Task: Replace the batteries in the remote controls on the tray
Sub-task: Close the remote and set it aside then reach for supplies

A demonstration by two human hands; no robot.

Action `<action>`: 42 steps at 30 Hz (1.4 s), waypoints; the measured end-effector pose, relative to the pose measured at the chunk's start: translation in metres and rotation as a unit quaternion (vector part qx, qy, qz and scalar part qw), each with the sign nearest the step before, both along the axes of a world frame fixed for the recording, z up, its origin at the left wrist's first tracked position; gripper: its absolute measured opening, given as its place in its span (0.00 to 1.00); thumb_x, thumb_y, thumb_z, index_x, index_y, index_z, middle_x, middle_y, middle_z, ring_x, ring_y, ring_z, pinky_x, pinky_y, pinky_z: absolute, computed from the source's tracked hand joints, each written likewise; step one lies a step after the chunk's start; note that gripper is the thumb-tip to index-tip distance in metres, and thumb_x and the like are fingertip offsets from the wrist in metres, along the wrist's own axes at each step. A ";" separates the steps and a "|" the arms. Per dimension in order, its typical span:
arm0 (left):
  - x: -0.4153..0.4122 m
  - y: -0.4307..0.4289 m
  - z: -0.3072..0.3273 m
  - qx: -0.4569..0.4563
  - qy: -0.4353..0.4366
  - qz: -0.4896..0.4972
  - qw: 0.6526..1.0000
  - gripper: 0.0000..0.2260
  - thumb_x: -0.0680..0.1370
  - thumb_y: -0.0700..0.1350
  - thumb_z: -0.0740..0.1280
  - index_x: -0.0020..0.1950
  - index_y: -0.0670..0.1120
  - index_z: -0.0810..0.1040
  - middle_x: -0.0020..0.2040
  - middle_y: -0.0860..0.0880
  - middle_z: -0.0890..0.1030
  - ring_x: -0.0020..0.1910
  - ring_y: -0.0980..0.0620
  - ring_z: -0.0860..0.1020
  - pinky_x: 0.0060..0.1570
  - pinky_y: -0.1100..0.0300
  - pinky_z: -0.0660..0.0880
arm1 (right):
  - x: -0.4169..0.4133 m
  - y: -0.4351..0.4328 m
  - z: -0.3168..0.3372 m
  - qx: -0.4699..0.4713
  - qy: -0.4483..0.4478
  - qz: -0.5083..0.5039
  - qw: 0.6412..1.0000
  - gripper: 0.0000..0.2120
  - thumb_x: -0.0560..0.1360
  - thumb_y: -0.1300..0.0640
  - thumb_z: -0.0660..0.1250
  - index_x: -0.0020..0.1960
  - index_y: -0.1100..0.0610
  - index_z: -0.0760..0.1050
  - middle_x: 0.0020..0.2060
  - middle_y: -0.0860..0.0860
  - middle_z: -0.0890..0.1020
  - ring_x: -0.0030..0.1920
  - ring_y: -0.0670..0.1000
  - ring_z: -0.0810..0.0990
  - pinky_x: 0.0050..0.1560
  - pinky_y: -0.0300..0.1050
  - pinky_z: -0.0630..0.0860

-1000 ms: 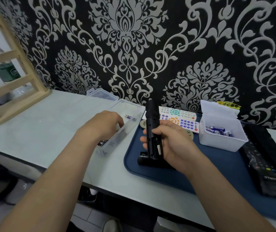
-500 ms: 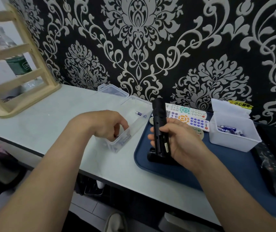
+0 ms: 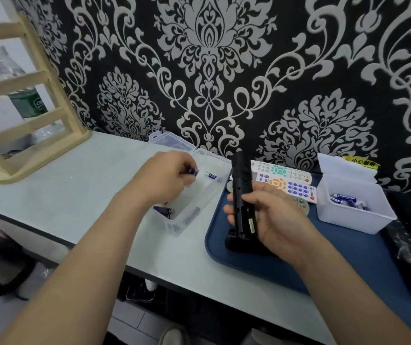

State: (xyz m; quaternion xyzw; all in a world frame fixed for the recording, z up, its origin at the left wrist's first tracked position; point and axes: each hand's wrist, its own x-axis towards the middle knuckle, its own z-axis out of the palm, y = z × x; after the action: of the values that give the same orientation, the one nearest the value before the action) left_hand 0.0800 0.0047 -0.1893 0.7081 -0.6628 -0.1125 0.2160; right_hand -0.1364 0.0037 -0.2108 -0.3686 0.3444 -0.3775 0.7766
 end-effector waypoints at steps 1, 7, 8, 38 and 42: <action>-0.004 0.004 0.007 -0.027 0.131 0.014 0.991 0.05 0.76 0.40 0.69 0.49 0.49 0.79 0.42 0.50 0.84 0.43 0.52 0.82 0.46 0.60 0.77 | 0.000 0.000 0.001 -0.008 -0.001 -0.005 1.000 0.14 0.78 0.70 0.60 0.62 0.63 0.72 0.41 0.59 0.85 0.39 0.57 0.85 0.39 0.49 0.83; -0.049 0.021 0.017 0.034 0.599 -0.028 0.799 0.10 0.76 0.36 0.67 0.56 0.42 0.78 0.42 0.42 0.85 0.39 0.49 0.84 0.34 0.65 0.79 | -0.001 0.004 0.009 -0.184 0.063 -0.041 0.980 0.16 0.80 0.69 0.60 0.60 0.50 0.73 0.48 0.58 0.85 0.41 0.56 0.85 0.41 0.47 0.82; -0.054 0.021 0.017 0.035 0.609 -0.036 0.791 0.10 0.75 0.35 0.68 0.55 0.43 0.78 0.42 0.41 0.85 0.38 0.48 0.83 0.34 0.65 0.79 | -0.001 0.004 0.011 -0.197 0.076 -0.050 0.976 0.12 0.80 0.68 0.60 0.55 0.53 0.75 0.46 0.56 0.85 0.41 0.54 0.85 0.41 0.47 0.82; -0.088 0.022 0.014 -0.064 0.436 -0.058 0.896 0.10 0.75 0.36 0.71 0.53 0.47 0.78 0.37 0.42 0.78 0.28 0.51 0.76 0.26 0.62 0.73 | -0.015 -0.008 0.019 -0.134 0.031 -0.056 0.989 0.09 0.82 0.59 0.59 0.44 0.58 0.74 0.40 0.59 0.83 0.41 0.56 0.82 0.44 0.52 0.79; -0.100 0.021 0.005 -0.067 0.372 -0.050 0.924 0.10 0.71 0.37 0.75 0.46 0.50 0.80 0.32 0.51 0.77 0.25 0.52 0.75 0.28 0.59 0.76 | -0.014 -0.006 0.020 -0.121 0.000 -0.071 0.990 0.09 0.82 0.60 0.59 0.44 0.59 0.72 0.38 0.58 0.82 0.37 0.55 0.81 0.38 0.54 0.80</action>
State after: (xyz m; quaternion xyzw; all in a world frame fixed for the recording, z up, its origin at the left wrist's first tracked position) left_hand -0.0197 0.0253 -0.1838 0.5653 -0.5751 -0.3337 0.4882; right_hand -0.1501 -0.0024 -0.1907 -0.4342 0.3212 -0.4710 0.6974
